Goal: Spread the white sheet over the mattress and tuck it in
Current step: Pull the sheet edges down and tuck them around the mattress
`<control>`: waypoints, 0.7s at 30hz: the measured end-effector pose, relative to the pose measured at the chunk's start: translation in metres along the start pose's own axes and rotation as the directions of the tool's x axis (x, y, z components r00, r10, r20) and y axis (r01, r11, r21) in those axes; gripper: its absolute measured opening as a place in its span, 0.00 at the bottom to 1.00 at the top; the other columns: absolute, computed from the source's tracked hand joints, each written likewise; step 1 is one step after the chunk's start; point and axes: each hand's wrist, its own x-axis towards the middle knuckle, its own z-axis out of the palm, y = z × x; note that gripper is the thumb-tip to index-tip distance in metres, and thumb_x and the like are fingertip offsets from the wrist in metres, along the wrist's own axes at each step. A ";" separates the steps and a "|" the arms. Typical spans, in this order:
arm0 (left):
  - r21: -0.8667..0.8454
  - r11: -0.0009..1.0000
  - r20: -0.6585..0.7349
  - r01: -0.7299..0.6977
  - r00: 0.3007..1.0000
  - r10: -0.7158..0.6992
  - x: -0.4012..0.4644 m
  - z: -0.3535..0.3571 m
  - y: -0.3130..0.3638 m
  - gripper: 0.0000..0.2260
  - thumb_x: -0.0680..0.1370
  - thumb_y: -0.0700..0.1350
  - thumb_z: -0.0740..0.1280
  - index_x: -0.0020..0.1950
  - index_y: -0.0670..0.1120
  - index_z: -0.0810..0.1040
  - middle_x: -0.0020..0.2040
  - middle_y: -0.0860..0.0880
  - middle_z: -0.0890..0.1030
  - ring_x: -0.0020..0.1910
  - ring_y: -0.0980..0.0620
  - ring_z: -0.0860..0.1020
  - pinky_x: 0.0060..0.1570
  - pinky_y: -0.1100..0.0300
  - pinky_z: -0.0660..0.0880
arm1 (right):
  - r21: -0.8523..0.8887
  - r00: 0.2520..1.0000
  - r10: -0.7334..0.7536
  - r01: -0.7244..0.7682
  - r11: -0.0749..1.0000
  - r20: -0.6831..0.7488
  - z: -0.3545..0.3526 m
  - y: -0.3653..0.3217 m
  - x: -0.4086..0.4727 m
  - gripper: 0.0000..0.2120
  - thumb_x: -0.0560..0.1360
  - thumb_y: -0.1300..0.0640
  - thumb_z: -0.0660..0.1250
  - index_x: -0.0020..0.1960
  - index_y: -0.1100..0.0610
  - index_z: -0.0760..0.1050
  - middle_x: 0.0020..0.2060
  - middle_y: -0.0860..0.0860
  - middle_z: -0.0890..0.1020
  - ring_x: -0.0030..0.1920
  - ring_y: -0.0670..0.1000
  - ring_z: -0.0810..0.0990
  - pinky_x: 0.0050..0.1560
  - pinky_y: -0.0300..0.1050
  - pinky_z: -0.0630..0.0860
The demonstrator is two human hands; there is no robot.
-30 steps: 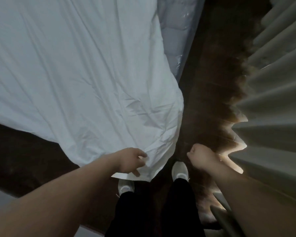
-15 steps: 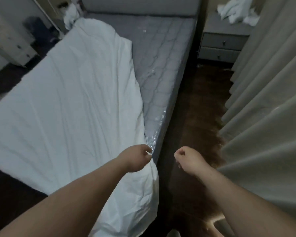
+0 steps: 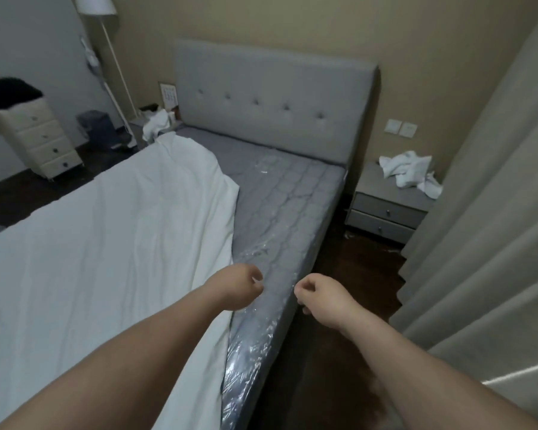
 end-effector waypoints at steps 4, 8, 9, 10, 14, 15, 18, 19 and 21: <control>0.015 1.000 -0.029 0.027 0.999 -0.027 0.086 -0.038 0.027 0.18 0.82 0.51 0.62 0.70 0.50 0.77 0.68 0.48 0.79 0.67 0.47 0.76 0.62 0.59 0.71 | -0.052 0.999 0.009 -0.007 0.999 0.036 -0.070 -0.006 0.062 0.08 0.82 0.51 0.64 0.58 0.51 0.79 0.48 0.48 0.84 0.51 0.49 0.82 0.58 0.48 0.80; 0.046 0.998 -0.006 0.039 0.999 -0.038 0.169 -0.066 0.064 0.18 0.82 0.52 0.62 0.69 0.50 0.78 0.67 0.48 0.80 0.65 0.46 0.77 0.62 0.57 0.73 | -0.061 1.000 0.012 -0.010 0.998 0.023 -0.146 0.005 0.134 0.07 0.83 0.49 0.64 0.57 0.49 0.78 0.47 0.47 0.84 0.49 0.47 0.83 0.55 0.47 0.81; 0.062 0.997 -0.007 0.035 0.999 -0.034 0.182 -0.072 0.072 0.18 0.81 0.52 0.61 0.69 0.50 0.78 0.67 0.48 0.80 0.65 0.46 0.77 0.62 0.57 0.73 | -0.059 1.000 0.009 -0.008 0.998 0.017 -0.160 0.006 0.149 0.07 0.83 0.49 0.64 0.56 0.49 0.78 0.47 0.47 0.84 0.48 0.47 0.83 0.55 0.48 0.81; 0.075 0.997 -0.011 0.037 0.999 -0.036 0.204 -0.079 0.082 0.18 0.81 0.53 0.61 0.70 0.51 0.77 0.68 0.48 0.79 0.66 0.46 0.77 0.62 0.56 0.74 | -0.048 1.000 0.008 -0.008 0.999 0.008 -0.177 0.008 0.173 0.07 0.83 0.49 0.64 0.56 0.50 0.79 0.47 0.48 0.84 0.48 0.48 0.83 0.56 0.48 0.81; 0.105 0.990 -0.046 0.099 0.994 -0.095 0.282 -0.104 0.106 0.19 0.80 0.54 0.61 0.70 0.53 0.76 0.68 0.48 0.79 0.66 0.45 0.77 0.62 0.55 0.73 | -0.047 0.999 -0.039 0.040 0.998 0.017 -0.229 0.014 0.273 0.09 0.82 0.51 0.65 0.54 0.54 0.81 0.46 0.50 0.85 0.49 0.51 0.84 0.59 0.50 0.80; 0.106 0.987 -0.057 0.123 0.991 -0.118 0.300 -0.111 0.112 0.19 0.80 0.54 0.61 0.70 0.53 0.76 0.69 0.48 0.79 0.66 0.45 0.77 0.62 0.56 0.73 | -0.055 0.998 -0.054 0.056 0.997 0.037 -0.240 0.015 0.296 0.09 0.82 0.51 0.65 0.53 0.54 0.81 0.46 0.51 0.85 0.50 0.51 0.83 0.60 0.51 0.79; 0.048 0.973 -0.089 0.228 0.971 -0.223 0.345 -0.134 0.129 0.19 0.81 0.54 0.62 0.72 0.52 0.75 0.69 0.48 0.78 0.67 0.45 0.76 0.63 0.57 0.72 | -0.070 0.990 -0.094 0.102 0.992 0.107 -0.276 0.009 0.368 0.10 0.82 0.51 0.64 0.51 0.56 0.81 0.46 0.52 0.85 0.50 0.53 0.83 0.56 0.48 0.78; 0.021 0.967 -0.095 0.255 0.963 -0.252 0.358 -0.140 0.134 0.19 0.81 0.53 0.62 0.72 0.52 0.75 0.69 0.48 0.78 0.67 0.46 0.76 0.63 0.58 0.71 | -0.076 0.984 -0.112 0.123 0.989 0.136 -0.287 0.004 0.388 0.10 0.82 0.51 0.64 0.50 0.57 0.81 0.45 0.53 0.86 0.47 0.52 0.84 0.52 0.46 0.78; -0.006 0.956 -0.106 0.294 0.950 -0.293 0.382 -0.152 0.142 0.19 0.82 0.53 0.62 0.72 0.52 0.75 0.70 0.48 0.78 0.68 0.46 0.76 0.64 0.58 0.71 | -0.096 0.972 -0.142 0.162 0.982 0.186 -0.304 -0.004 0.427 0.09 0.82 0.52 0.65 0.47 0.55 0.80 0.43 0.53 0.86 0.43 0.51 0.84 0.48 0.44 0.77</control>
